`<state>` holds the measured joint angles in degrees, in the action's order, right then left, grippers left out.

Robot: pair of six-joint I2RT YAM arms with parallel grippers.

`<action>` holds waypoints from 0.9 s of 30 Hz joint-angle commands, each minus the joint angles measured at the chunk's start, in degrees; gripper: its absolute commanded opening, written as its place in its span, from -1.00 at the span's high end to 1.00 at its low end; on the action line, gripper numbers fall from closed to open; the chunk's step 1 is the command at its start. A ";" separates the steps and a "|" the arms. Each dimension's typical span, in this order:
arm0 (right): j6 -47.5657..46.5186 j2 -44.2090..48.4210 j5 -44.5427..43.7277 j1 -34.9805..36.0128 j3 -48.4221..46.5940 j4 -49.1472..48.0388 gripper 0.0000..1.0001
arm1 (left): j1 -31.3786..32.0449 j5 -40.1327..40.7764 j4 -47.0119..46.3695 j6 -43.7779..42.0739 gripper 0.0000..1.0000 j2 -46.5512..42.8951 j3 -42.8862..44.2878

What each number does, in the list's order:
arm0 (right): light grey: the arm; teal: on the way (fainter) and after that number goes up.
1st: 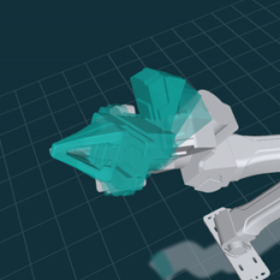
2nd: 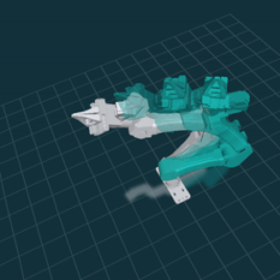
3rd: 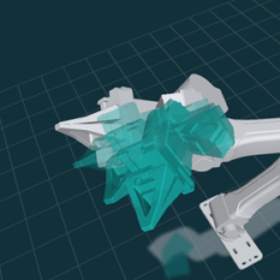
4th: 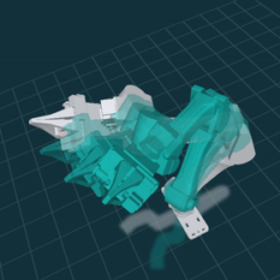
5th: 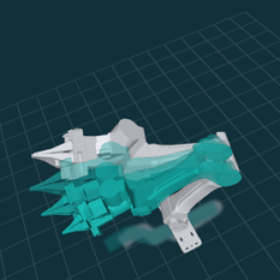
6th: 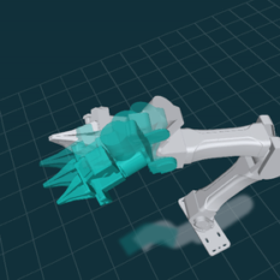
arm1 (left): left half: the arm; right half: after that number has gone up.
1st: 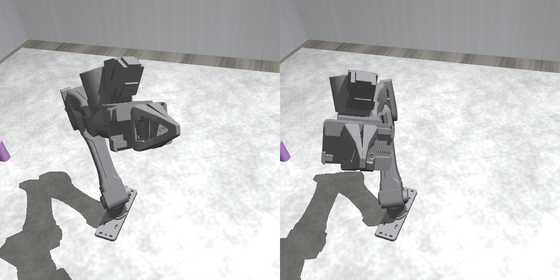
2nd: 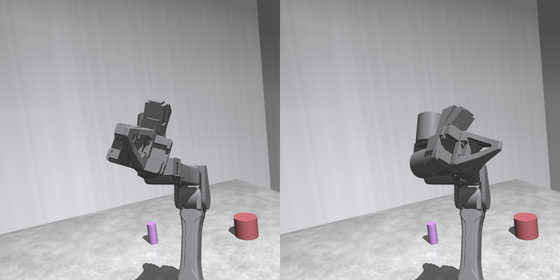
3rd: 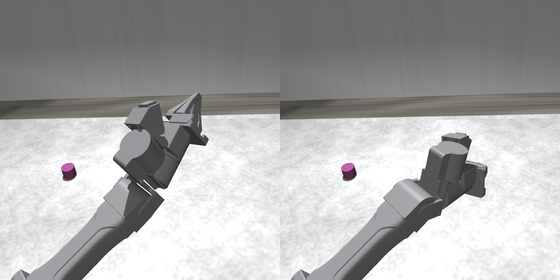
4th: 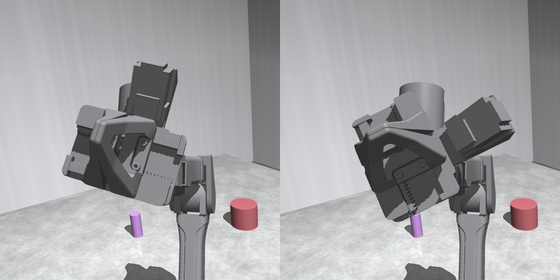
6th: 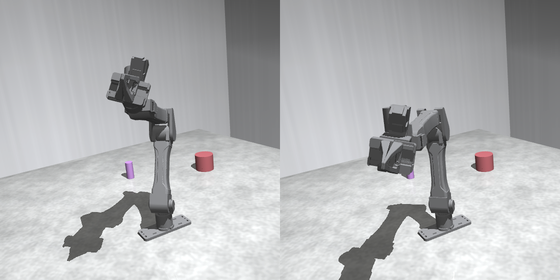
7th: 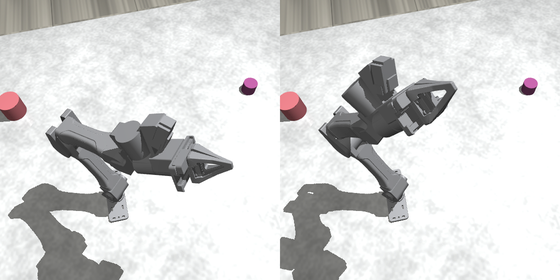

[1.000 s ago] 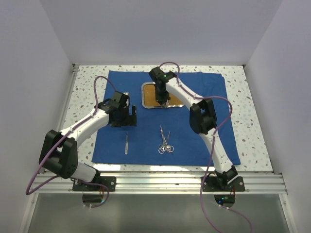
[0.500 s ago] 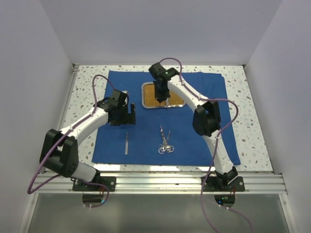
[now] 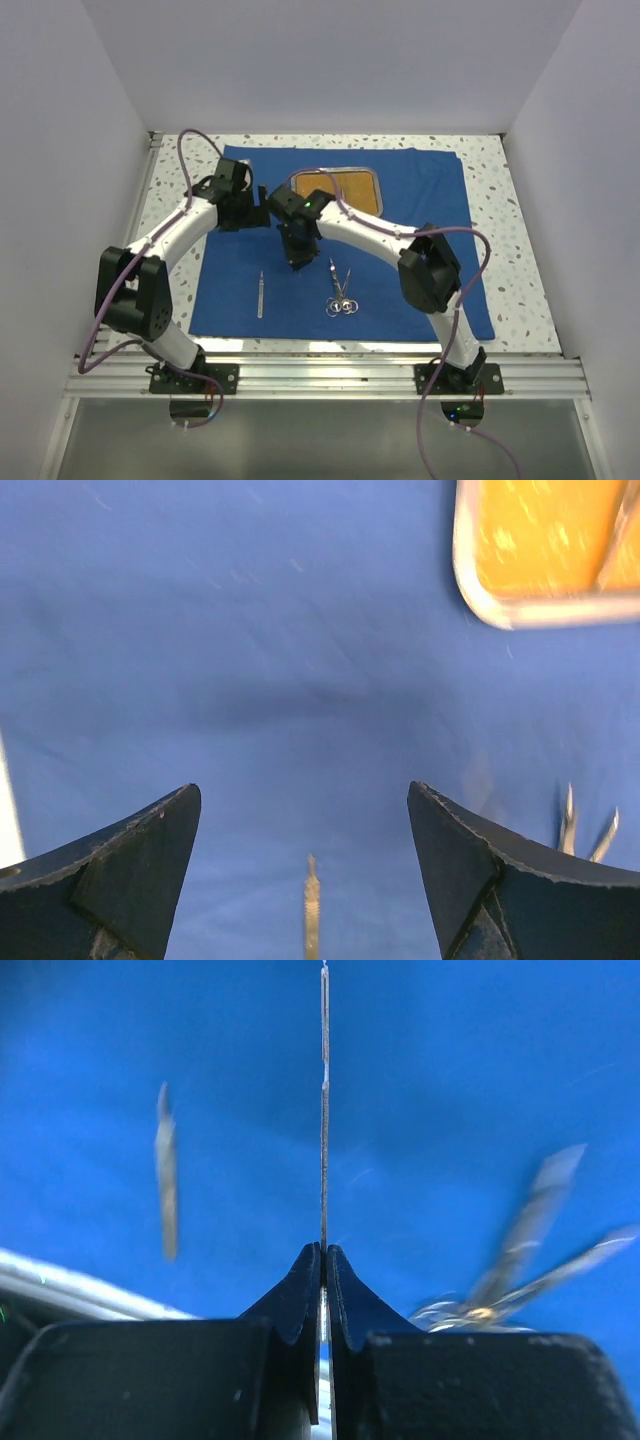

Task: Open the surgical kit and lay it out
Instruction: Place the medical item in the surgical kit.

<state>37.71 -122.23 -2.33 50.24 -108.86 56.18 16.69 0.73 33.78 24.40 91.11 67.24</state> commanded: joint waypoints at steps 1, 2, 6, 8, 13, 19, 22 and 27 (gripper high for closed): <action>5.35 3.49 5.39 4.07 4.52 -4.76 1.00 | -3.15 2.07 -1.97 -2.17 -0.77 1.69 4.99; 6.57 3.58 5.84 4.77 5.23 -5.72 1.00 | -4.72 3.21 -1.09 -1.47 -0.76 2.05 5.79; 8.34 4.46 8.39 7.41 9.27 -10.21 1.00 | -9.38 6.74 -1.96 2.13 -0.77 1.18 6.24; 8.86 4.37 8.92 8.64 10.16 -12.23 1.00 | -12.20 6.65 -2.58 2.93 -0.77 0.47 6.14; 8.69 2.09 10.76 10.23 9.37 -14.17 1.00 | -13.26 6.92 -1.70 3.63 -0.76 0.82 7.20; 6.76 -0.02 13.66 10.93 6.47 -14.26 0.50 | -13.52 6.91 -1.88 3.90 -0.76 -0.93 7.11; 5.36 -1.16 14.37 11.02 3.93 -11.81 -0.85 | -13.87 7.00 -1.35 3.72 -0.76 -1.37 7.90; 1.76 -0.46 10.26 10.67 -3.61 -6.54 -0.97 | -14.58 7.26 -0.56 3.72 -0.76 -2.51 8.69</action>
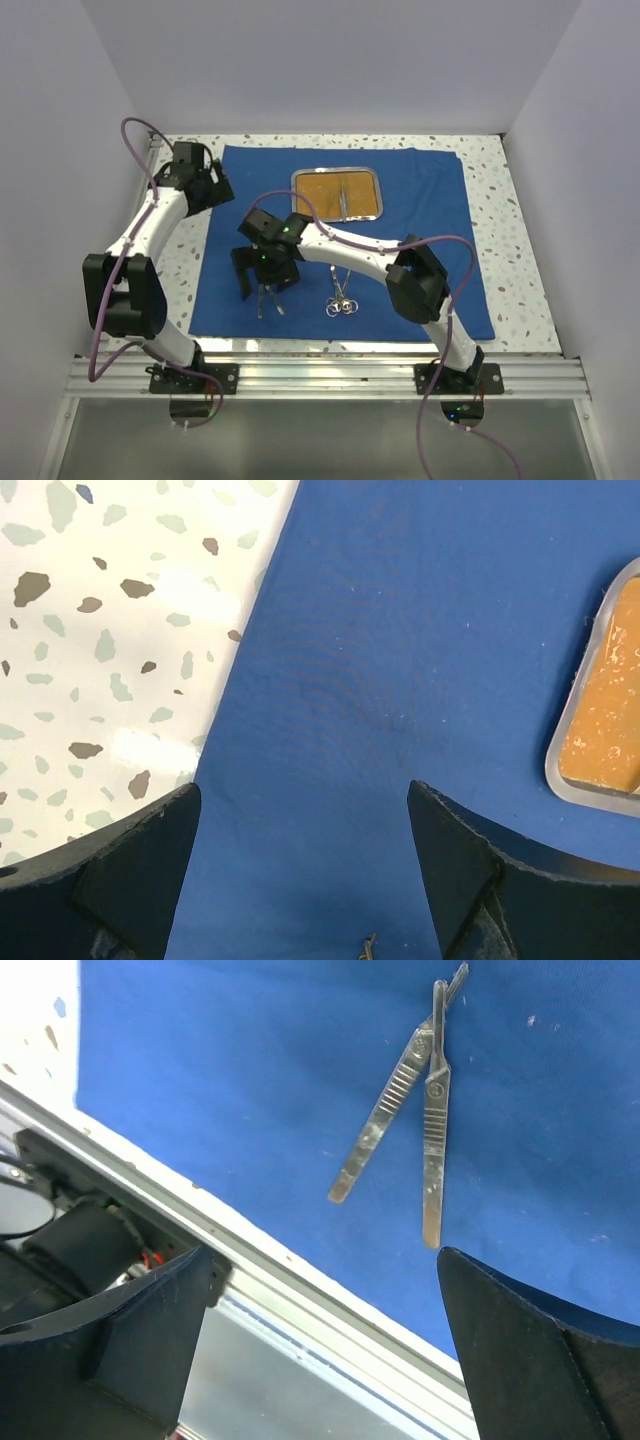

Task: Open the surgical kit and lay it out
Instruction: Place the medical item in the surgical kit, then pick up the medical item from the container.

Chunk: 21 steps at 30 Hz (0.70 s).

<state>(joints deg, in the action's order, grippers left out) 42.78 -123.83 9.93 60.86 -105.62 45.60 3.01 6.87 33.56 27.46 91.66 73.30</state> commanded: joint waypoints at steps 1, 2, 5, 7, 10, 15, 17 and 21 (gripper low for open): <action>-4.63 1.57 -3.33 -0.47 -8.44 6.75 -0.97 | -0.98 1.04 -0.08 0.57 -0.76 -3.24 2.73; -5.08 2.01 -4.73 -2.05 -9.76 7.74 -0.97 | -1.16 1.12 0.36 0.57 -0.76 -3.33 2.90; -5.61 4.56 -8.61 -9.42 -12.15 9.85 -0.97 | -1.51 1.12 0.80 0.40 -0.76 -4.29 2.47; -6.48 5.00 -9.23 -13.90 -11.89 10.46 -0.96 | -1.42 0.34 0.80 0.49 -0.76 -5.17 1.15; -10.94 1.51 -13.61 -22.51 -16.53 14.84 -0.89 | -1.42 -1.33 0.54 0.66 -0.75 -6.31 -0.96; -15.71 -5.44 -18.72 -28.77 -26.46 18.81 -0.79 | -1.42 -2.83 0.54 0.57 -0.74 -7.54 -3.60; -16.42 -8.16 -19.07 -30.71 -29.53 19.26 -0.74 | -1.42 -3.35 0.89 0.49 -0.73 -7.55 -3.69; -16.33 -11.60 -17.85 -32.38 -32.36 19.26 -0.62 | -1.42 -3.53 1.33 0.40 -0.73 -7.37 -3.25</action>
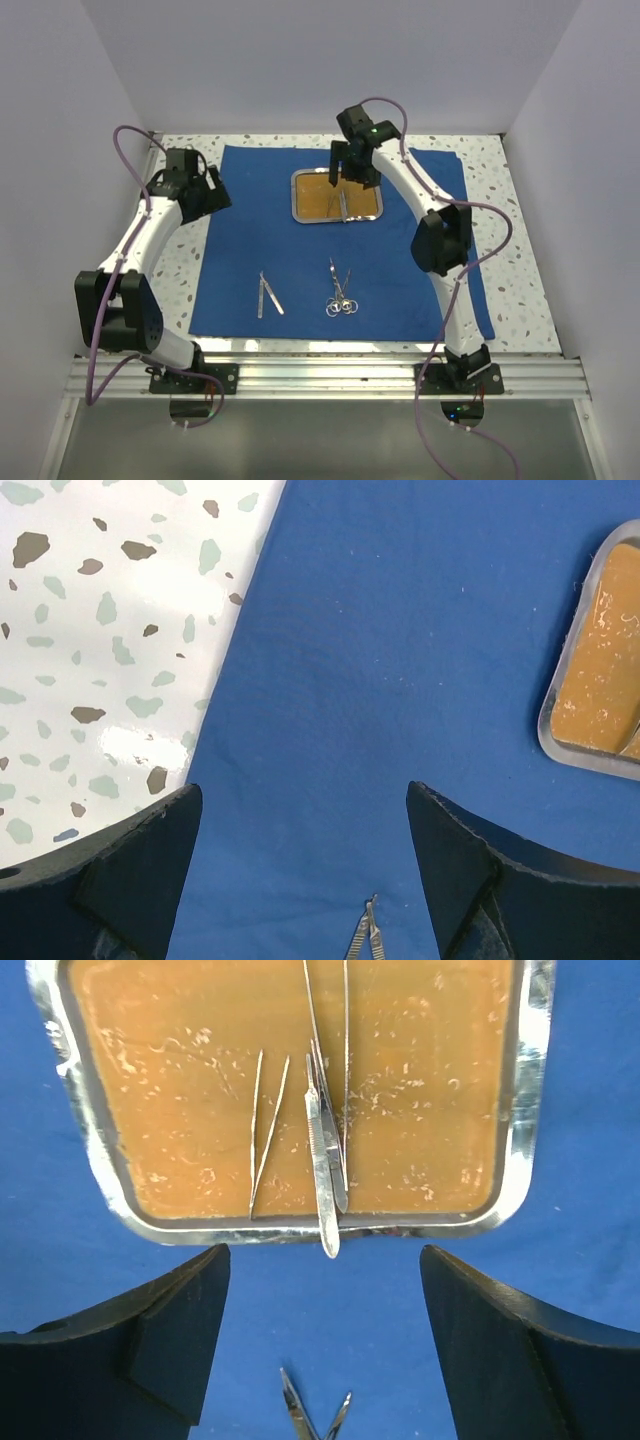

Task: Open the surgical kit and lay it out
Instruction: Pick up the medical item from the container.

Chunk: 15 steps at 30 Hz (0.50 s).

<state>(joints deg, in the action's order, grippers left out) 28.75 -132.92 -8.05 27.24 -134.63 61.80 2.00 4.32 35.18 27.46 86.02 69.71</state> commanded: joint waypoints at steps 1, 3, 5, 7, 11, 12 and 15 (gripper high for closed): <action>-2.12 -3.04 0.41 1.06 -3.53 2.98 -0.59 | -0.42 -1.06 -0.29 0.31 -0.73 -1.64 0.51; -1.95 -3.66 1.02 0.97 -2.75 2.97 -0.47 | -0.42 -1.06 -0.29 0.31 -0.73 -0.77 0.95; -1.68 -3.49 1.20 1.14 0.31 2.27 -0.34 | -0.42 -1.06 -0.46 0.48 -0.72 0.28 1.21; -1.51 -2.34 1.02 1.14 3.39 0.70 -0.17 | -0.42 -1.41 -0.46 0.49 -0.72 0.90 1.39; -2.12 -3.12 0.15 1.06 7.62 -0.72 0.29 | -0.42 -2.03 -0.81 0.31 -0.71 2.22 1.30; -2.12 -3.13 -0.12 1.06 7.36 -0.63 0.30 | -0.42 -2.03 -0.81 0.22 -0.71 2.40 1.30; -2.12 -6.02 0.06 1.14 4.73 -0.10 0.30 | -0.33 -2.29 -0.90 -0.13 -0.71 3.10 1.39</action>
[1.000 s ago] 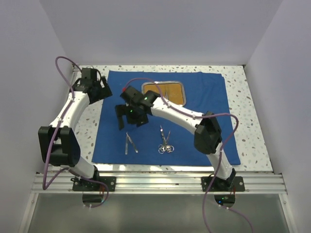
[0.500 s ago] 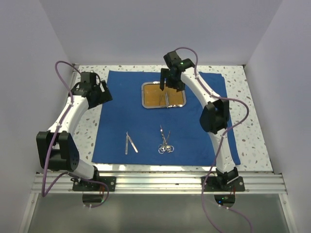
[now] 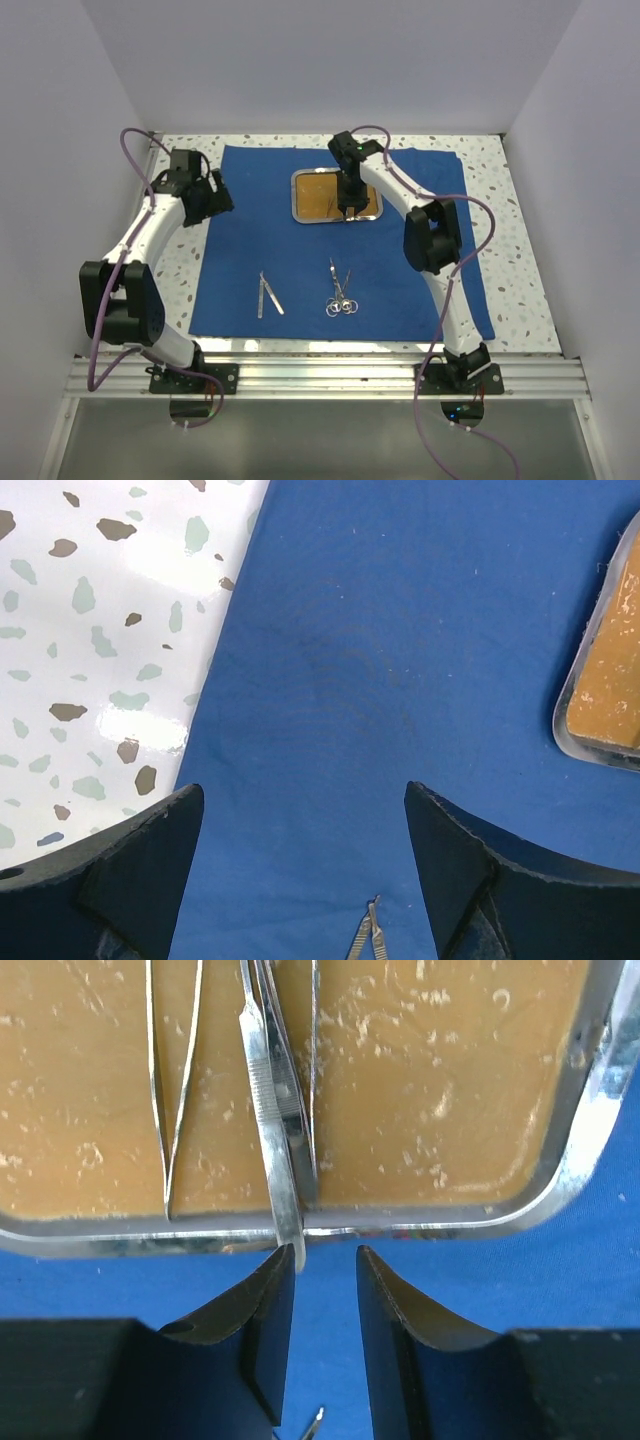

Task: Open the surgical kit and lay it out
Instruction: Pick up the medical item from the container.

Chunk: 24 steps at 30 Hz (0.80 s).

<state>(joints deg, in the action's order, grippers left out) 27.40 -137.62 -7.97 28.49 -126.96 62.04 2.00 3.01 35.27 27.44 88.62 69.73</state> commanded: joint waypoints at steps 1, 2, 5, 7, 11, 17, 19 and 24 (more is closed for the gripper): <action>-0.77 -2.72 0.14 -0.19 -3.82 -0.08 0.30 | -0.42 -1.07 -0.99 -0.19 -0.70 0.59 1.37; -0.59 -3.44 0.49 -0.10 -5.65 0.18 0.30 | -0.33 -1.07 -0.99 -0.20 -0.71 0.59 1.46; 0.02 -5.37 1.02 -0.10 -8.38 0.71 0.29 | -0.33 -1.25 -0.90 -0.20 -0.71 0.94 1.63; 0.20 -6.07 1.11 -0.10 -9.18 0.63 0.28 | -0.33 -1.16 -0.90 -0.28 -0.71 0.94 1.63; 0.29 -7.66 1.46 -0.10 -10.42 0.98 0.28 | -0.33 -0.72 -0.90 -0.20 -0.70 0.77 1.11; -0.41 -8.63 1.20 -0.19 -9.63 1.24 0.70 | -0.42 -0.19 -0.81 -0.20 -0.70 0.24 0.23; -0.41 -8.45 0.68 -0.28 -9.19 1.42 0.91 | -0.33 -0.10 -0.81 -0.20 -0.70 0.24 0.05; -0.77 -6.52 -0.21 -0.28 -7.61 1.94 1.00 | -0.33 -0.28 -0.99 -0.20 -0.70 0.59 0.05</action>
<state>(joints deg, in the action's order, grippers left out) 27.22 -145.10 -7.86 28.34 -135.31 62.43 2.00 2.52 35.27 27.44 89.38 69.73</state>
